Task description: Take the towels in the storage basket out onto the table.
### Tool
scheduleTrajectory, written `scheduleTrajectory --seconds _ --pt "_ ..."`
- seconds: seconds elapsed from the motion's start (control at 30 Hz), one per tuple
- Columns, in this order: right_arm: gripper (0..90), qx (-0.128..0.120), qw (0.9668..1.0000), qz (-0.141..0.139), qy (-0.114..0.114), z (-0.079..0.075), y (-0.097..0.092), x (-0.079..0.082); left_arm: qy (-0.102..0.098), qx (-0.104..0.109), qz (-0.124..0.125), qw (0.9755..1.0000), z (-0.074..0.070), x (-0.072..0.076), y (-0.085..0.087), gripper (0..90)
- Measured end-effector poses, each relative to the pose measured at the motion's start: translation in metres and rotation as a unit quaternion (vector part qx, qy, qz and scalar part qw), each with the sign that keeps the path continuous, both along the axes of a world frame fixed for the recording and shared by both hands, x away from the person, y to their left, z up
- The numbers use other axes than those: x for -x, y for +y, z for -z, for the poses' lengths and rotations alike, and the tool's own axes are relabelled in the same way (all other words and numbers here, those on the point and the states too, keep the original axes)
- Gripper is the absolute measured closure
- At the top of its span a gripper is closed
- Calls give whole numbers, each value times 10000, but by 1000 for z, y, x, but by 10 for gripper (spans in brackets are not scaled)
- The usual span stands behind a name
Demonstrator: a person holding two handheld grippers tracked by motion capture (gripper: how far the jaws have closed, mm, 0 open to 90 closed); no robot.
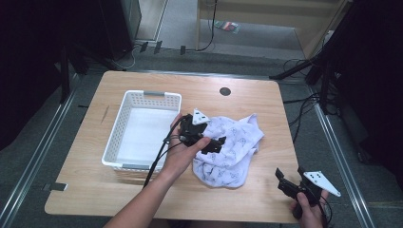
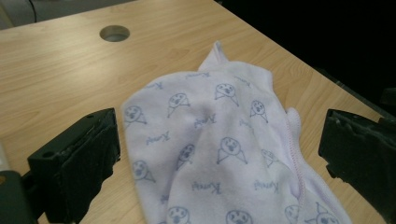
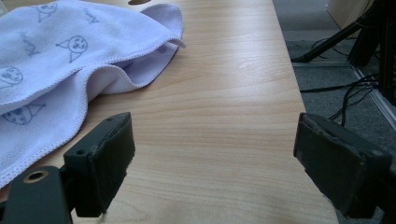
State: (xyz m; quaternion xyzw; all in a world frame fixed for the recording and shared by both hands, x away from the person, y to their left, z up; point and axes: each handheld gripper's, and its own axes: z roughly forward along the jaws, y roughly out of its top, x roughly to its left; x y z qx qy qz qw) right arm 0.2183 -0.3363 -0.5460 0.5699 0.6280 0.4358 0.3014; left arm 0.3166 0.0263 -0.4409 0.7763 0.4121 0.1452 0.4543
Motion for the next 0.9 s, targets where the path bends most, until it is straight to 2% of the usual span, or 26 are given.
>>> scheduleTrajectory --seconds 0.03,0.13,0.37,0.4,0.63,0.83,0.87,0.9 --pt "126 0 10000 3 -3 0 0 0 -27 118 -50 9999 -2 2 11 0" --pt "125 16 10000 2 9 0 0 0 -103 251 -120 9996 -6 4 26 0" --pt "126 23 10000 8 15 0 1 0 -293 328 -328 9985 -12 10 57 0" --pt "126 24 10000 11 16 0 1 0 -330 379 -376 9980 -14 11 67 0" --pt "126 22 10000 17 20 0 1 0 -482 524 -652 9953 -18 17 103 0" --pt "126 34 10000 18 21 0 1 0 -585 607 -857 9927 -19 23 133 0" --pt "126 34 10000 18 21 0 1 0 -585 607 -857 9927 -19 23 133 0" --pt "126 32 10000 20 21 0 1 0 -623 597 -909 9921 -19 25 142 0"
